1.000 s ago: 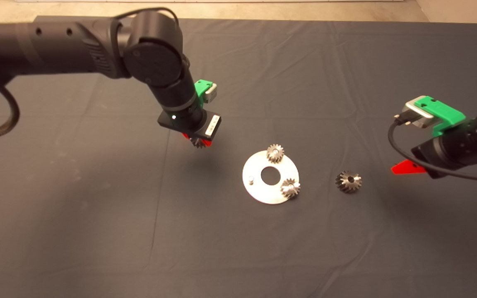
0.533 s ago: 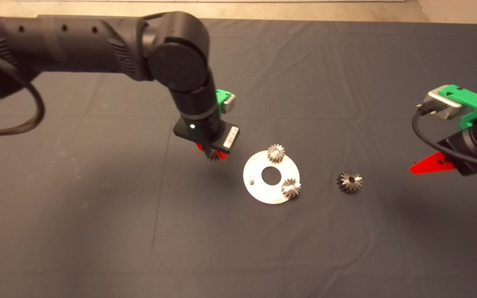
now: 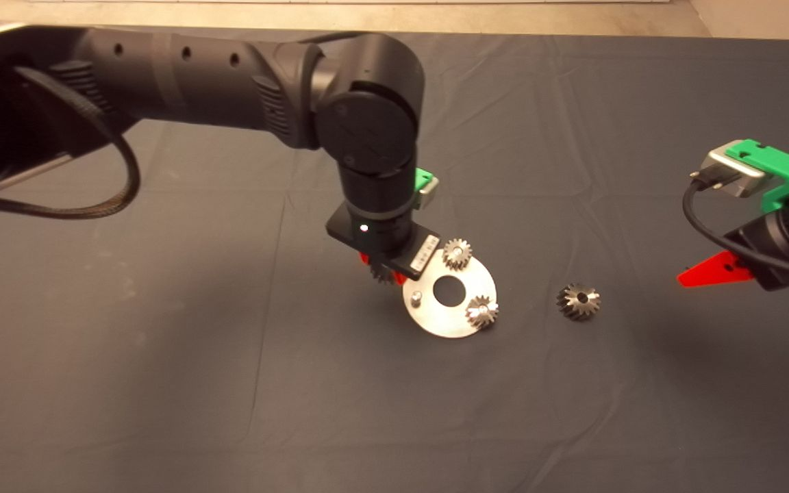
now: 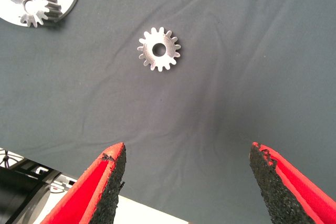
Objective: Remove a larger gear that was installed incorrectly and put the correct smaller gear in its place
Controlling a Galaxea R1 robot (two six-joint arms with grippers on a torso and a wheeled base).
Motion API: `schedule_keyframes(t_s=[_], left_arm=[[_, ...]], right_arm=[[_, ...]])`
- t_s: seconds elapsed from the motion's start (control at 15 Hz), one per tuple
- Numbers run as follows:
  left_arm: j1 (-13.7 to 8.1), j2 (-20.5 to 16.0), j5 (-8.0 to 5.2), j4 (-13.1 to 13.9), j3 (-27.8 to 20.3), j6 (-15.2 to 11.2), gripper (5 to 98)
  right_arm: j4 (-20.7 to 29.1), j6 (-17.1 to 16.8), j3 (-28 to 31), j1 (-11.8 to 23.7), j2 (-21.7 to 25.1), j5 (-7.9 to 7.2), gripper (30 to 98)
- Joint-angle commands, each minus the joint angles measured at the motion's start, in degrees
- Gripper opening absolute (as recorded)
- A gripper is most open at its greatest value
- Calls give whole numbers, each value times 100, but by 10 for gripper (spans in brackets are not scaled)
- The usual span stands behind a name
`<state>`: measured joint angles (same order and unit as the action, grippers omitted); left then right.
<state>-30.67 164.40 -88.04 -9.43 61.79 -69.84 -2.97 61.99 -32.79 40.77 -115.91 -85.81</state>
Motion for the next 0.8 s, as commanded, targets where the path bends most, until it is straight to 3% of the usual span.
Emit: schedule_keyframes(t_s=[0.0, 0.33, 0.73], left_arm=[[-27, 71, -29, 38, 179, -146, 291], [87, 54, -63, -9, 244, -998, 291], [354, 33, -64, -50, 261, -1482, 291]], right_arm=[[174, -20, 20, 81, 2, -15, 628], [174, -20, 13, 81, 2, -15, 628], [183, -20, 20, 81, 11, -15, 628]])
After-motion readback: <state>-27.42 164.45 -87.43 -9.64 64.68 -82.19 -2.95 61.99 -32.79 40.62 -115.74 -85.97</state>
